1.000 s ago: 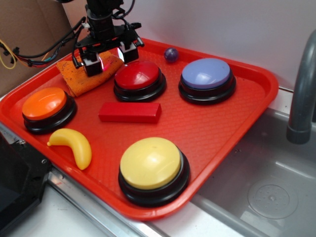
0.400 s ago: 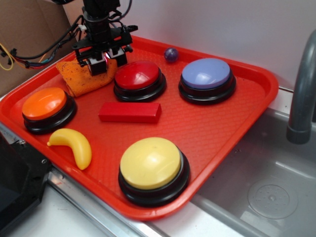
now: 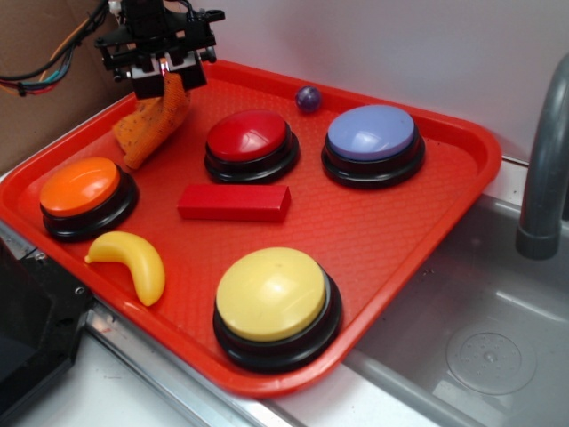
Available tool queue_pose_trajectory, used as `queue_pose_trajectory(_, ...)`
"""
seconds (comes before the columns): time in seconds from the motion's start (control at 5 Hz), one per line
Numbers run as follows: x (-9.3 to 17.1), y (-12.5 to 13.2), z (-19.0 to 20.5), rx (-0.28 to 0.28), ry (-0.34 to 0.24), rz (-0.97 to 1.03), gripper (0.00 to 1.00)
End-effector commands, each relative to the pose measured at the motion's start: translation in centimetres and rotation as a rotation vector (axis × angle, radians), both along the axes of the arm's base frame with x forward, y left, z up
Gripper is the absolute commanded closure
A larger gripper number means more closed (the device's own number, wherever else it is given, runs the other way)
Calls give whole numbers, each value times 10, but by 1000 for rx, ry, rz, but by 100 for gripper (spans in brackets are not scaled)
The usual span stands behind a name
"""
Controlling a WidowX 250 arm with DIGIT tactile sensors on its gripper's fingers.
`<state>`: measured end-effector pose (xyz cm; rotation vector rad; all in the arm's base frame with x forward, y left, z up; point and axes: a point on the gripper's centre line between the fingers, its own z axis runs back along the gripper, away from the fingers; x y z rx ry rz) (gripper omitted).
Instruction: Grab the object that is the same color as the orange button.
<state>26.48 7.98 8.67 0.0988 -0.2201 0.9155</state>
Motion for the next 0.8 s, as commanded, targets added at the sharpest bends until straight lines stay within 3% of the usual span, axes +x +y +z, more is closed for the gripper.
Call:
queue_pose_trajectory(0.0, -13, -23, 104, -65, -140, -415, 100)
queue_pose_trajectory(0.4, -37, -42, 153, -128, -194, -535, 100)
queue_pose_trajectory(0.6, -37, -42, 147, -128, -180, -571, 100)
